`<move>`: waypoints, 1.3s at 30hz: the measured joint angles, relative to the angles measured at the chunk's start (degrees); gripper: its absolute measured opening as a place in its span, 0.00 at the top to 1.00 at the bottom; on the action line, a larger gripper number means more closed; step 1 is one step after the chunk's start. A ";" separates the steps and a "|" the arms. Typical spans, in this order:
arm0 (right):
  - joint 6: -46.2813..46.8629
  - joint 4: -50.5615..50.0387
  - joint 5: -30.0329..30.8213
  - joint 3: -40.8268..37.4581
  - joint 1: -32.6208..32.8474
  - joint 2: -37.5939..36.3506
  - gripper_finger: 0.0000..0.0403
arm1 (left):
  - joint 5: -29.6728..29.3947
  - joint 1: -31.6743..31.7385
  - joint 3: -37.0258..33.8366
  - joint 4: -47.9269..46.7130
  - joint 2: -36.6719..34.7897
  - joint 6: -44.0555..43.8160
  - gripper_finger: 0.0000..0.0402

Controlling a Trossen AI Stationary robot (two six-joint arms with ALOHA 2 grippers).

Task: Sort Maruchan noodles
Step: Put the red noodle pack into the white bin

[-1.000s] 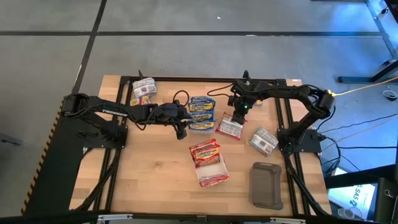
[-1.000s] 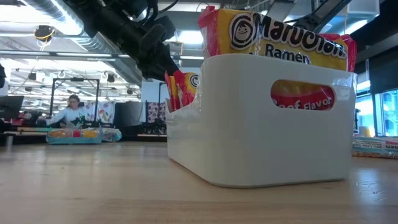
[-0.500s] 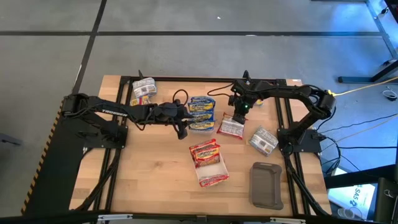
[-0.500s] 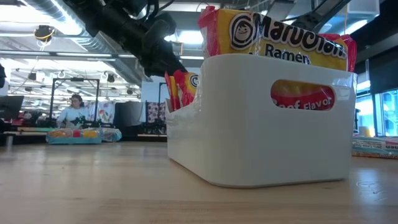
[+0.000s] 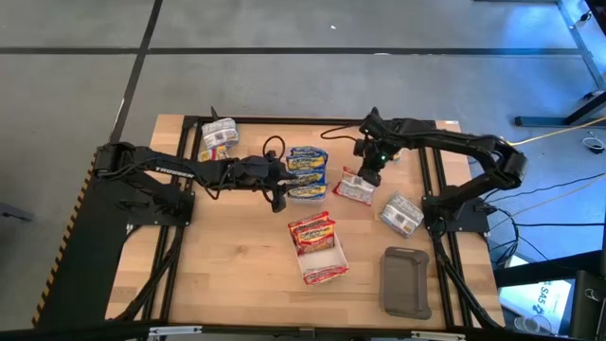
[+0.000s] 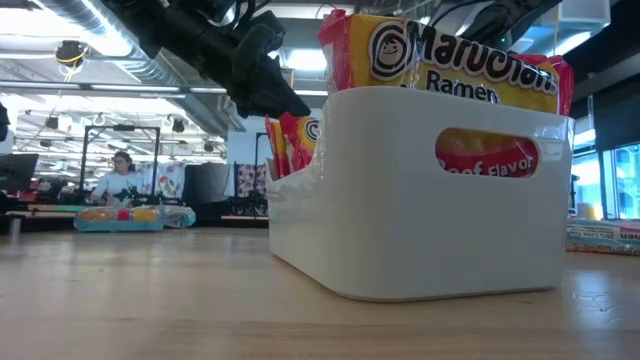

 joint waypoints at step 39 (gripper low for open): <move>5.13 8.19 8.73 -0.15 6.75 16.66 0.06 | 0.87 0.00 0.00 0.02 0.00 1.46 0.74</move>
